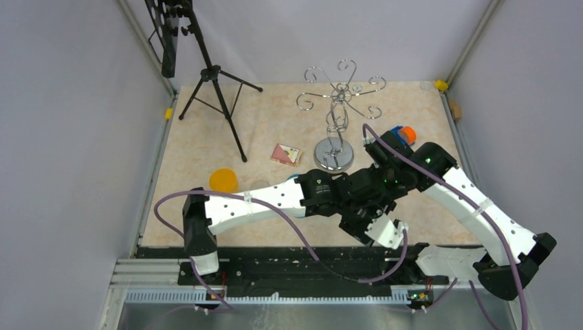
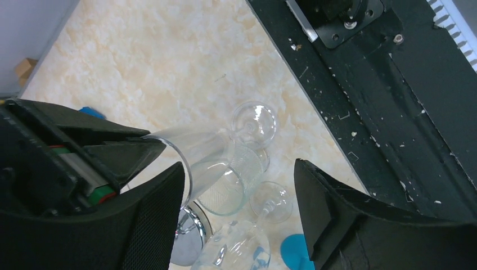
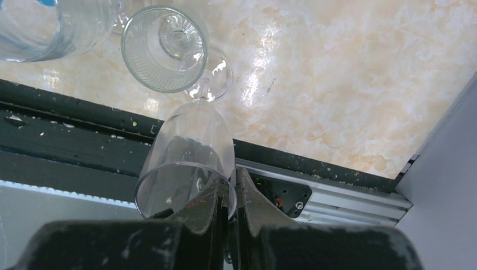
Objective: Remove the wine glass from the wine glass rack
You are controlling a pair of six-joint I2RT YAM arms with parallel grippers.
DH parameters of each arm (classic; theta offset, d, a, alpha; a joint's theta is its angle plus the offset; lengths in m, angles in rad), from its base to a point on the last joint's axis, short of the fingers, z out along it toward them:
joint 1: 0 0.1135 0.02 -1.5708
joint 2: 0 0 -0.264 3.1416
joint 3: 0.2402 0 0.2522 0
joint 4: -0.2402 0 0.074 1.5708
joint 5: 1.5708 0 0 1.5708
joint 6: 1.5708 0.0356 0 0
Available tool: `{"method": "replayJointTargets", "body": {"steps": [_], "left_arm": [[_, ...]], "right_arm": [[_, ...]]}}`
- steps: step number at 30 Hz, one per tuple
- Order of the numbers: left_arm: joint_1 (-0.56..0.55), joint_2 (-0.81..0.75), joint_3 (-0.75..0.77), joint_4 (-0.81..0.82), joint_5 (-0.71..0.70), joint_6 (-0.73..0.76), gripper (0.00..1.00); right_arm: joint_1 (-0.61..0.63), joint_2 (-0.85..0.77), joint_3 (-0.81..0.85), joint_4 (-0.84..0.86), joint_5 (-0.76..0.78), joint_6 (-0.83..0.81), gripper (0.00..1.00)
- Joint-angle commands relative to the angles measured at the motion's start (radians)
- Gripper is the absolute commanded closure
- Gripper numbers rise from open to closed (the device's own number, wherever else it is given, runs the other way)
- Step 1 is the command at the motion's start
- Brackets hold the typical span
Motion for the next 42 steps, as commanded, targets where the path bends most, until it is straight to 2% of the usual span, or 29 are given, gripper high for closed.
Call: {"method": "replayJointTargets", "body": {"steps": [1,10,16,22,28,32,35,37,42], "left_arm": [[0.006,-0.11,-0.024,0.132,0.006,-0.033,0.25],[0.006,-0.212,-0.142,0.312,0.007,-0.065,0.24],[0.007,-0.271,-0.209,0.386,-0.03,-0.116,0.24],[0.007,-0.364,-0.324,0.499,-0.207,-0.234,0.23],[0.024,-0.476,-0.41,0.55,-0.452,-0.41,0.23],[0.04,-0.553,-0.441,0.549,-0.651,-0.542,0.18],[0.054,-0.593,-0.431,0.493,-0.79,-0.615,0.15],[0.068,-0.63,-0.44,0.458,-0.832,-0.653,0.14],[0.153,-0.711,-0.447,0.362,-0.916,-0.817,0.12]], "right_arm": [[-0.001,0.001,0.024,-0.018,0.054,0.039,1.0],[-0.001,0.001,0.016,0.003,0.094,0.054,1.0],[-0.003,0.019,0.018,-0.003,0.176,0.098,1.0],[-0.054,0.038,-0.013,0.039,0.212,0.117,1.0],[-0.105,0.054,-0.043,0.092,0.228,0.123,1.0],[-0.135,0.069,-0.046,0.108,0.248,0.128,0.99],[-0.145,0.072,-0.044,0.126,0.281,0.129,0.93],[-0.147,0.079,-0.031,0.128,0.299,0.126,0.86],[-0.15,0.098,0.002,0.114,0.325,0.114,0.77]]}}
